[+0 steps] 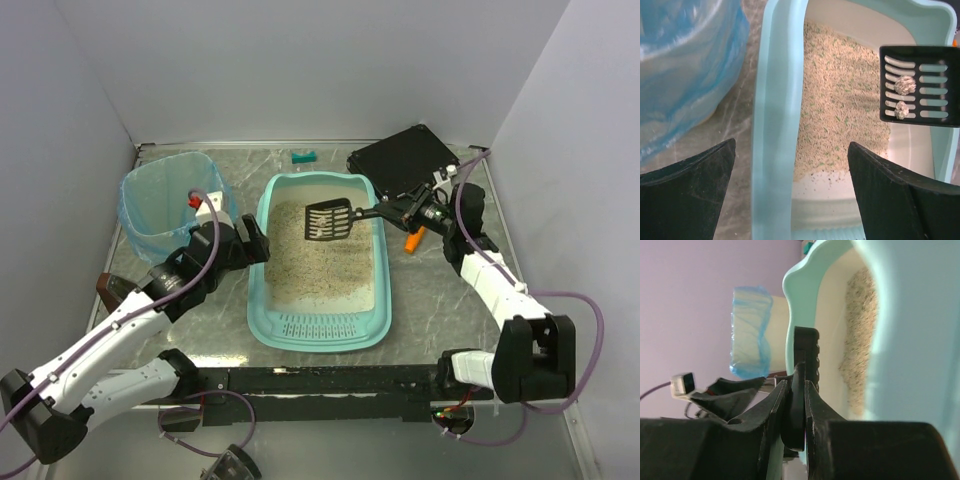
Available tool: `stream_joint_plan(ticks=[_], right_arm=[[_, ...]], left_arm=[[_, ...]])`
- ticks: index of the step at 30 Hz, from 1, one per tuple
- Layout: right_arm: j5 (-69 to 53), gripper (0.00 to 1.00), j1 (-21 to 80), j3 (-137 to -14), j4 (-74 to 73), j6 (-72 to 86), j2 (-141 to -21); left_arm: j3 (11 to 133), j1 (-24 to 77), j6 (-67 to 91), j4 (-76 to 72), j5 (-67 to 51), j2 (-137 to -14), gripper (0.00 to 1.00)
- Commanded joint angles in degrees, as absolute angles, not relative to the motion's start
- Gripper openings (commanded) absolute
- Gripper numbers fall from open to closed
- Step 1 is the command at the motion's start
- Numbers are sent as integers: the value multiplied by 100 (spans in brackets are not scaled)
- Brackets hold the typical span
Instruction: Clean the litter box
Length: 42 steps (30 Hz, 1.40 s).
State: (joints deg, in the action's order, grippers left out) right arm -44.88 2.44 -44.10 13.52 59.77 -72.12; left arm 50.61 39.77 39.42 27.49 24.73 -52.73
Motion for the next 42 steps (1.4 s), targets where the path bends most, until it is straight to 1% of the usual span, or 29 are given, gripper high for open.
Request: stream_joint_plan(ticks=[1, 3, 6, 12, 18, 22, 23, 27, 28, 30, 31, 33, 34, 36, 37, 40, 42], right_arm=[[-3596, 0, 685, -5027, 599, 6388, -6812], [-3175, 0, 1001, -5115, 729, 6749, -6663], [-2569, 0, 1467, -5553, 424, 6864, -6601], [-1891, 0, 2240, -6582, 18, 6987, -6960], [-1468, 0, 2926, -7645, -167, 6935, -7628], [-1477, 0, 3505, -8304, -35, 7067, -8364], [-1442, 0, 3594, -8741, -113, 7006, -8532], [-1144, 0, 4060, -9701, -307, 6654, -9324], [-1056, 0, 4139, -10112, -421, 6401, -9656], [-932, 0, 4341, -10519, -650, 6049, -9983], [-932, 0, 4403, -10869, -720, 5673, -10298], [-1072, 0, 4570, -11196, -764, 5188, -10616], [-1011, 0, 4631, -11650, -930, 4724, -10913], [-976, 0, 4894, -12048, -1071, 3863, -11170], [-610, 0, 4991, -12494, -1185, 3154, -11388], [-589, 0, 5290, -12805, -950, 1771, -11610], [-1097, 0, 5370, -12631, -520, 1015, -11506]], left_arm=[[4878, 3964, 4394, 2681, 2145, -5089, 97], [4799, 3964, 4560, 2663, 2136, -4905, 97], [4518, 3964, 4702, 2541, 2110, -4536, 97], [4114, 3964, 4939, 2637, 1899, -3798, 97], [3990, 3964, 5202, 2751, 1916, -3367, 97], [3867, 3964, 5300, 2777, 1872, -3182, 97], [3858, 3955, 5335, 2795, 1889, -3077, 97], [3736, 3964, 5414, 2848, 1934, -2787, 97], [3727, 3964, 5423, 2830, 1916, -2690, 97], [3683, 3964, 5467, 2813, 1872, -2611, 97], [3674, 3964, 5475, 2830, 1872, -2558, 97], [3656, 3964, 5528, 2883, 2003, -2531, 97], [3656, 3964, 5546, 2918, 2039, -2505, 97], [3639, 3973, 5555, 2918, 2118, -2487, 97], [3630, 3964, 5546, 2892, 2109, -2487, 97], [3560, 3955, 5467, 2690, 2004, -2540, 97], [3533, 3964, 5441, 2584, 1978, -2610, 97]])
